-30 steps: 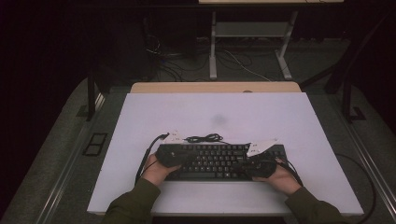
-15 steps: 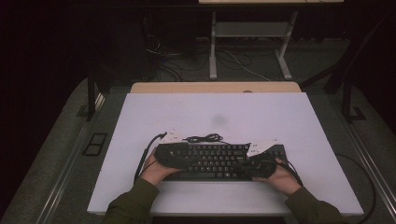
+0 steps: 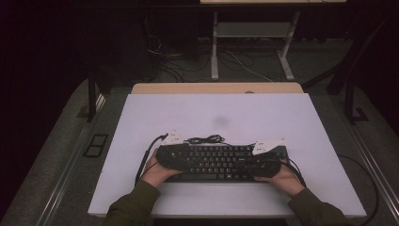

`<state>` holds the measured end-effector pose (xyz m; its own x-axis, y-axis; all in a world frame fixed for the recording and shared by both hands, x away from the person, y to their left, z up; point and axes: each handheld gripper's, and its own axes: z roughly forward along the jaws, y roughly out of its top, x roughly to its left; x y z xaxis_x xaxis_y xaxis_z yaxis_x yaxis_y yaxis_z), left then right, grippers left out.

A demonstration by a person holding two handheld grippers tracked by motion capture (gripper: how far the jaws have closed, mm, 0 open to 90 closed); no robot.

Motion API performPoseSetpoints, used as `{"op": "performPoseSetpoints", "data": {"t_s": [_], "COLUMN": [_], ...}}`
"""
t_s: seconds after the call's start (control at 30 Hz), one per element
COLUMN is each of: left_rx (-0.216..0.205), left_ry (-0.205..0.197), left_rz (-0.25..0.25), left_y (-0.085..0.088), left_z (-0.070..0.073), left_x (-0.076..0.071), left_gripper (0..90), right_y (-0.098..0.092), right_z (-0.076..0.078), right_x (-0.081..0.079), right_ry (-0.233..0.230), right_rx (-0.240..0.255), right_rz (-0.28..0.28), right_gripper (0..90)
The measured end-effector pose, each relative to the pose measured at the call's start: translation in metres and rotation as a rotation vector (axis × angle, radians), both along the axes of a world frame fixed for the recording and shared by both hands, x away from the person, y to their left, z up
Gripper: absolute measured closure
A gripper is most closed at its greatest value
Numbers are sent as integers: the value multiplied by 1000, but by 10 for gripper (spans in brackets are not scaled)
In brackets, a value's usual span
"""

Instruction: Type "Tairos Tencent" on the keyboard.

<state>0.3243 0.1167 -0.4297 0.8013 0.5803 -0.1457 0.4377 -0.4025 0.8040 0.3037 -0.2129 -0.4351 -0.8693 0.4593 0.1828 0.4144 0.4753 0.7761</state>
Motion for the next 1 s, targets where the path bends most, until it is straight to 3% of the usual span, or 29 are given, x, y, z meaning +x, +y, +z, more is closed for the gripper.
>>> {"op": "performPoseSetpoints", "data": {"t_s": [0.27,0.4,0.8,1.0], "left_rx": [-6,-2,-9,-17], "left_ry": [-3,-6,-14,-17], "left_rz": [7,16,54,74], "left_y": [3,6,18,26], "left_z": [-1,-1,-2,-3], "left_x": [-3,-5,-13,-16], "left_gripper": [196,199,233,294], "right_y": [1,3,14,20], "right_z": [-1,-1,-1,-1], "right_x": [5,7,14,17], "right_ry": [20,6,-1,-9], "right_rx": [38,51,59,62], "right_rz": [-27,-39,-22,-2], "right_gripper": [508,401,350,345]}}
